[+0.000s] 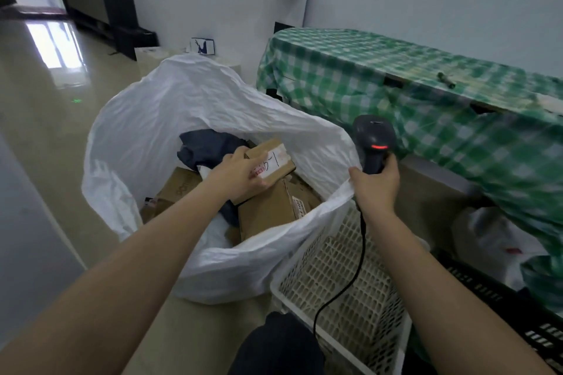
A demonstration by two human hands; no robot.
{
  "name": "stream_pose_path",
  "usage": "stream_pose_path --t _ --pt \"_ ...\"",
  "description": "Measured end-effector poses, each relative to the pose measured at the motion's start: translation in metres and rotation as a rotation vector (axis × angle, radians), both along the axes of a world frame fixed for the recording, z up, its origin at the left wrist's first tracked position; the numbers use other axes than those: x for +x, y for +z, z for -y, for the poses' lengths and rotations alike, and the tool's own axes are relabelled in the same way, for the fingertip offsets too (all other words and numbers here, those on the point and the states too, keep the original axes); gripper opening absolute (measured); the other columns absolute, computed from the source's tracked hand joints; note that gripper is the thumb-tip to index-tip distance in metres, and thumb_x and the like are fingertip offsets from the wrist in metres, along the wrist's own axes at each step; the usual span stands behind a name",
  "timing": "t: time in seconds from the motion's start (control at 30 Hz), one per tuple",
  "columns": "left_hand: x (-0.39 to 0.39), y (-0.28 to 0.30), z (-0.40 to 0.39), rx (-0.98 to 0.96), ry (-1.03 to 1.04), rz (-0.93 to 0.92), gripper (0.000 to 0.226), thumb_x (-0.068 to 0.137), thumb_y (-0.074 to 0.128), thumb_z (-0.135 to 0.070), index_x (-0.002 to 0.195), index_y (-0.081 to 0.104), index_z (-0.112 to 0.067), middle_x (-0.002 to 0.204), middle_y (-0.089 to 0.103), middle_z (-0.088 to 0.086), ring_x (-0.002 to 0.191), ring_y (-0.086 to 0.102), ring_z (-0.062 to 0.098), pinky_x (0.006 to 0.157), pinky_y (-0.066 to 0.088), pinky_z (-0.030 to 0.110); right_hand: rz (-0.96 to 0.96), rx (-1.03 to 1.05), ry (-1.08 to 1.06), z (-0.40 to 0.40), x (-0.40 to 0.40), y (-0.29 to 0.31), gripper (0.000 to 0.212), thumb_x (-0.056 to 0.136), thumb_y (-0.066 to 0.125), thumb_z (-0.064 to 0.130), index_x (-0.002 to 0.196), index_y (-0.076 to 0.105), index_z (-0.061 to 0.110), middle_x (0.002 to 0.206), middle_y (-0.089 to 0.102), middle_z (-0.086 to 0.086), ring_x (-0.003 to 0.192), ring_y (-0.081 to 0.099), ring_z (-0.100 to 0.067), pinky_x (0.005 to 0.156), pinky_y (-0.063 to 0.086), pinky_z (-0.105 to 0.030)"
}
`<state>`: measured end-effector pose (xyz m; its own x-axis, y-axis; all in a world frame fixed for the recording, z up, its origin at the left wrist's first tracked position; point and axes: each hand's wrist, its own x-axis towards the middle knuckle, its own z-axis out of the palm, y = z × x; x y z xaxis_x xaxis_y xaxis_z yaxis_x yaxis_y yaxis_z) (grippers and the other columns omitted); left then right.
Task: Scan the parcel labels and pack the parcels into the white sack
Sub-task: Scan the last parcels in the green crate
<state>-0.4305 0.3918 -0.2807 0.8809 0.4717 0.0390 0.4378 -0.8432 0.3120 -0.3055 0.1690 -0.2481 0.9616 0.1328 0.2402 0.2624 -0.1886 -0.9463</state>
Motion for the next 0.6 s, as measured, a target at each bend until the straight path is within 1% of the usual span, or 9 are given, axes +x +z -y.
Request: stream_pose_path --t 0.07,0.13,0.23,0.3,0.37,0.4,0.47,0.53,0.6 --pt "0.005 -0.001 0.006 0.028 -0.026 -0.059 0.069 0.092 0.053 -0.049 0.151 0.020 -0.036 0.152 0.020 0.010 0.133 0.028 0.036 0.112 0.029 0.045 0.023 0.020 -0.028 0.003 0.000 0.005 0.031 0.077 0.066 0.002 0.099 0.052 0.018 0.090 0.059 -0.001 0.077 0.054 -0.018 0.069 0.039 -0.026" --pt "0.009 -0.006 0.013 0.052 -0.054 -0.152 0.068 0.092 0.051 -0.049 0.151 0.018 -0.038 0.157 0.011 0.011 0.141 0.017 0.037 0.116 0.021 0.046 0.032 0.019 -0.026 0.007 -0.004 0.006 0.031 0.079 0.066 0.003 0.101 0.052 0.019 0.092 0.059 -0.001 0.080 0.054 -0.018 0.070 0.038 -0.026" --pt "0.009 -0.008 0.018 -0.059 -0.053 -0.173 0.067 0.091 0.054 -0.050 0.149 0.023 -0.042 0.160 -0.003 0.007 0.146 -0.002 0.034 0.117 0.012 0.054 0.018 -0.017 0.028 0.018 -0.013 -0.004 0.031 0.081 0.069 0.006 0.107 0.055 0.015 0.096 0.059 0.000 0.083 0.056 -0.016 0.073 0.039 -0.026" --pt "0.007 -0.005 0.022 -0.089 -0.054 -0.074 0.059 0.091 0.058 -0.041 0.145 0.034 -0.040 0.157 0.006 0.007 0.142 0.008 0.036 0.116 0.016 0.052 0.001 -0.030 0.049 0.025 -0.014 -0.012 0.036 0.080 0.073 0.008 0.112 0.056 0.012 0.094 0.060 0.002 0.080 0.056 -0.014 0.073 0.040 -0.026" --pt "0.004 -0.002 0.027 -0.036 -0.068 0.013 0.056 0.091 0.061 -0.034 0.143 0.041 -0.038 0.141 0.026 0.007 0.128 0.028 0.032 0.109 0.031 0.044 -0.006 -0.036 0.049 0.030 -0.012 -0.015 0.037 0.079 0.075 0.010 0.111 0.057 0.011 0.088 0.060 0.004 0.075 0.056 -0.011 0.070 0.040 -0.026" --pt "0.003 -0.001 0.028 -0.025 -0.090 0.021 0.057 0.089 0.061 -0.034 0.142 0.042 -0.037 0.133 0.034 0.006 0.121 0.036 0.029 0.103 0.037 0.041 -0.009 -0.039 0.049 0.031 -0.010 -0.016 0.038 0.078 0.076 0.011 0.111 0.057 0.011 0.088 0.060 0.004 0.075 0.057 -0.011 0.070 0.041 -0.026" --pt "0.001 0.000 0.028 -0.073 -0.126 -0.053 0.058 0.087 0.059 -0.037 0.142 0.042 -0.035 0.126 0.044 0.011 0.116 0.046 0.032 0.095 0.043 0.042 -0.023 -0.040 0.054 0.033 -0.009 -0.015 0.040 0.077 0.076 0.011 0.112 0.057 0.009 0.093 0.063 0.000 0.079 0.058 -0.014 0.072 0.043 -0.028" --pt "0.000 0.010 0.032 -0.133 -0.134 -0.090 0.060 0.092 0.057 -0.031 0.147 0.035 -0.029 0.133 0.048 0.015 0.123 0.046 0.035 0.100 0.040 0.041 -0.034 -0.040 0.060 0.036 -0.010 -0.014 0.037 0.077 0.077 0.012 0.109 0.058 0.009 0.093 0.063 -0.002 0.075 0.058 -0.013 0.072 0.043 -0.028" --pt "0.000 0.027 0.040 -0.137 -0.112 -0.072 0.062 0.097 0.054 -0.026 0.151 0.026 -0.021 0.151 0.036 0.010 0.137 0.036 0.029 0.109 0.030 0.035 -0.031 -0.056 0.047 0.043 -0.011 -0.012 0.033 0.078 0.078 0.016 0.103 0.057 0.012 0.091 0.062 -0.002 0.072 0.056 -0.010 0.069 0.041 -0.026"
